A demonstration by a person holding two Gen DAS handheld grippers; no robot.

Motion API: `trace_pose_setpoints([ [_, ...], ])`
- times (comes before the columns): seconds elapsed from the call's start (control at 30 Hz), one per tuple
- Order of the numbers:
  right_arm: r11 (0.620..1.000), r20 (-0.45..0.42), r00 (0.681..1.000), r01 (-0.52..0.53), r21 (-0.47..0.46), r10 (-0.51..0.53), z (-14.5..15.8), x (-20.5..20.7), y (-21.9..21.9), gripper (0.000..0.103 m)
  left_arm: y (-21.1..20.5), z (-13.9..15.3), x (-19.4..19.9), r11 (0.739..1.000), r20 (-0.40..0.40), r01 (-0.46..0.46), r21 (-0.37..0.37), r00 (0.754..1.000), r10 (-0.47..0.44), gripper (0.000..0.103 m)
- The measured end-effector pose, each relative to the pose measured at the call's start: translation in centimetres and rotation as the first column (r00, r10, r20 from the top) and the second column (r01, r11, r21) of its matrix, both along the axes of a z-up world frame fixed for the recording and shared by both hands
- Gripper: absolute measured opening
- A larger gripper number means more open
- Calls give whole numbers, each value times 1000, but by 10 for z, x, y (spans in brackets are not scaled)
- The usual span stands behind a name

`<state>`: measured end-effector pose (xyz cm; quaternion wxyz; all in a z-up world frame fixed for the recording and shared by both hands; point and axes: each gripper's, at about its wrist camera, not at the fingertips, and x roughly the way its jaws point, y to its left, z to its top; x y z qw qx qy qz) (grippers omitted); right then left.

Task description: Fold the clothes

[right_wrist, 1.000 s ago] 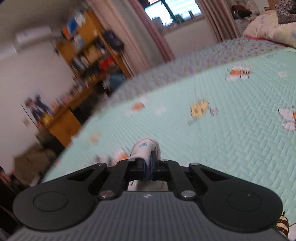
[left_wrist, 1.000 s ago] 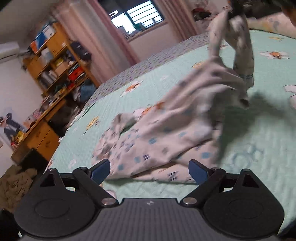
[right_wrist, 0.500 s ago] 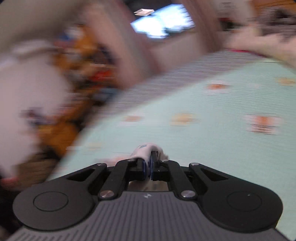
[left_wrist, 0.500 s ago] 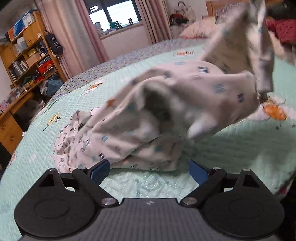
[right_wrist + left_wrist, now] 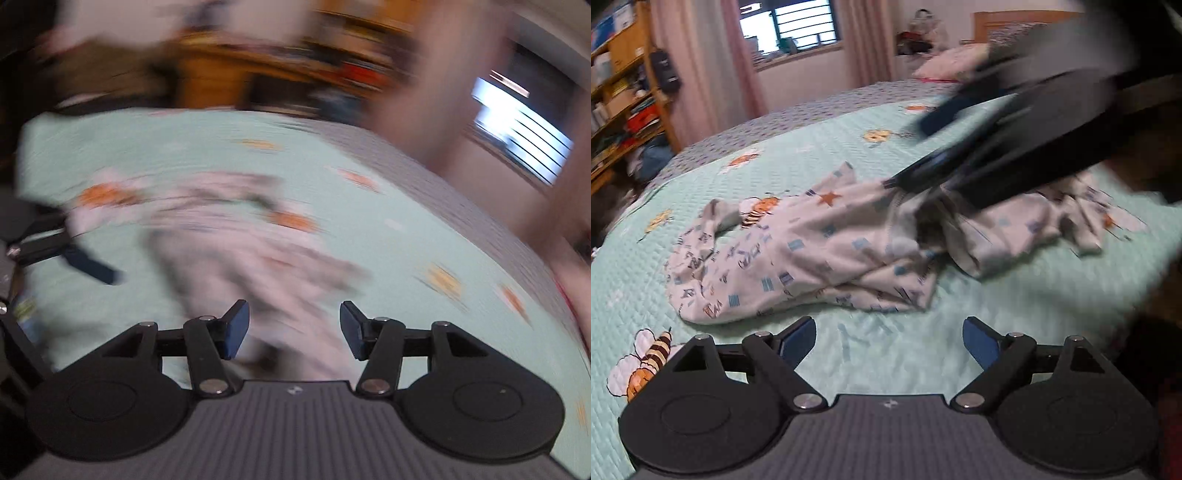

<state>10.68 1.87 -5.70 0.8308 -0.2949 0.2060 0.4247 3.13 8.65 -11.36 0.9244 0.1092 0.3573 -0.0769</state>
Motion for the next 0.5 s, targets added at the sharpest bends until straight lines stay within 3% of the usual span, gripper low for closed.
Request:
trace_pose_setpoints([
  [0.13,969,2,982,-186,-161,189,-36,2,66,56,1,-10,-14,999,-24,28,35,999,-27,89],
  [0.27,933,80,967,-209,-292,241,-64,5,108,55,2,-15,-14,999,-32,27,41,999,-25,89],
  [0.3,936,62,972,-198,-291,225,-64,9,113,51,3,-15,-14,999,-31,26,32,999,-25,89],
  [0.33,938,43,977,-188,-290,209,-63,13,118,38,3,-15,-14,999,-27,28,20,999,-28,89],
  [0.37,940,25,981,-178,-290,193,-63,18,122,10,4,-13,-15,999,-21,30,15,999,-30,89],
  [0.43,973,-57,992,-125,-193,116,-46,31,120,10,7,-11,-18,999,-5,35,-1,999,-35,89],
  [0.5,1000,-147,989,15,-8,-16,-12,58,94,10,12,-8,-22,999,11,38,-25,999,-38,90],
])
